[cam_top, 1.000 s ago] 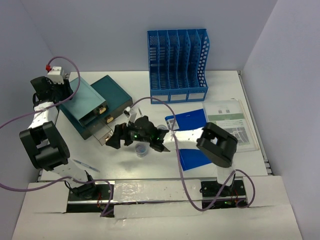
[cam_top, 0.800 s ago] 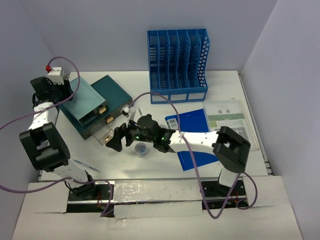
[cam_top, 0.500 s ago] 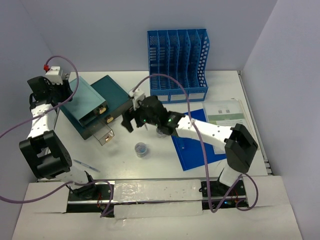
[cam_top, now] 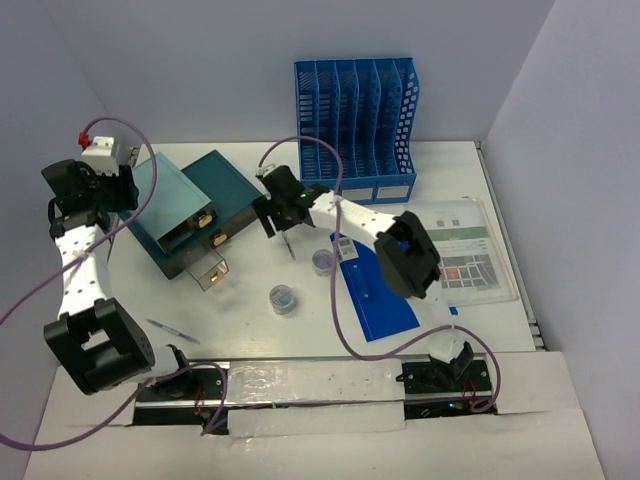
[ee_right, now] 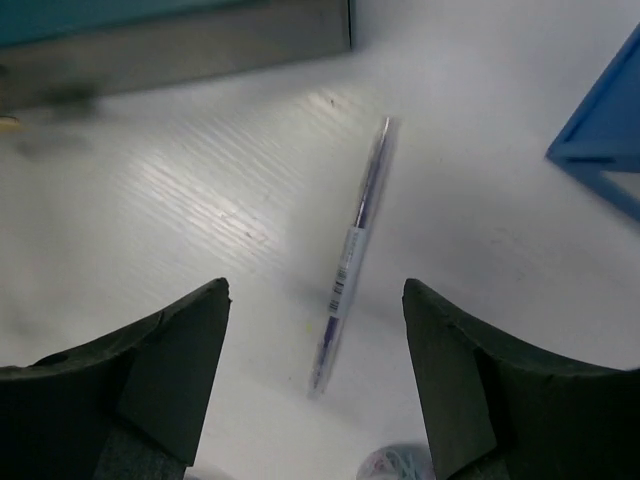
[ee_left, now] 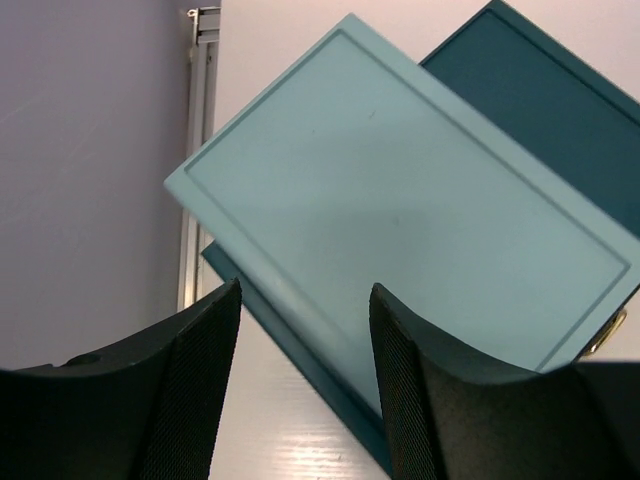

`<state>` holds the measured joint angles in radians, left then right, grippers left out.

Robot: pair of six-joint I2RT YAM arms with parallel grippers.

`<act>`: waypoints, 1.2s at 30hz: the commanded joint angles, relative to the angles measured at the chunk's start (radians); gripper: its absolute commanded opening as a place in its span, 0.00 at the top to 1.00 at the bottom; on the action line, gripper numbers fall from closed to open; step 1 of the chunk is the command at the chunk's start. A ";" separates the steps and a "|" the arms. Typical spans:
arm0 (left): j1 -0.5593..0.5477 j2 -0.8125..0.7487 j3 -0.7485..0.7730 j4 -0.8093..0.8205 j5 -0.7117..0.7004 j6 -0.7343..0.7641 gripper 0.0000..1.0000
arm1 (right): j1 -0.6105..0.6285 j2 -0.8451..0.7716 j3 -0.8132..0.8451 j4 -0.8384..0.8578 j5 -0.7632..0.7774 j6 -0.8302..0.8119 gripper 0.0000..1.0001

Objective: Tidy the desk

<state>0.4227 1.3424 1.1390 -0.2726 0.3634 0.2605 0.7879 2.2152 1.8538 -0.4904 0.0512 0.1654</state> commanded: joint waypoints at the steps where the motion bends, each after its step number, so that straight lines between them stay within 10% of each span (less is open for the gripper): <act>1: 0.078 -0.076 -0.072 -0.026 0.016 0.055 0.39 | -0.018 0.099 0.147 -0.176 0.000 0.008 0.24; 9: 0.211 -0.107 -0.146 -0.068 0.132 0.076 0.40 | -0.018 0.159 0.128 -0.206 -0.031 0.018 0.56; 13: 0.222 -0.129 -0.183 -0.062 0.127 0.072 0.40 | -0.018 0.118 0.069 -0.176 0.008 0.031 1.00; 27: 0.222 -0.183 -0.216 -0.103 0.144 0.083 0.39 | 0.160 -0.275 0.043 0.195 0.175 -0.134 1.00; 36: 0.222 -0.170 -0.253 -0.117 0.135 0.111 0.40 | 0.276 -0.045 0.405 0.110 0.012 -0.119 1.00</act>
<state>0.6388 1.1858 0.9068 -0.3775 0.4832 0.3447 1.0779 2.0310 2.1029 -0.3086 0.1068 0.0398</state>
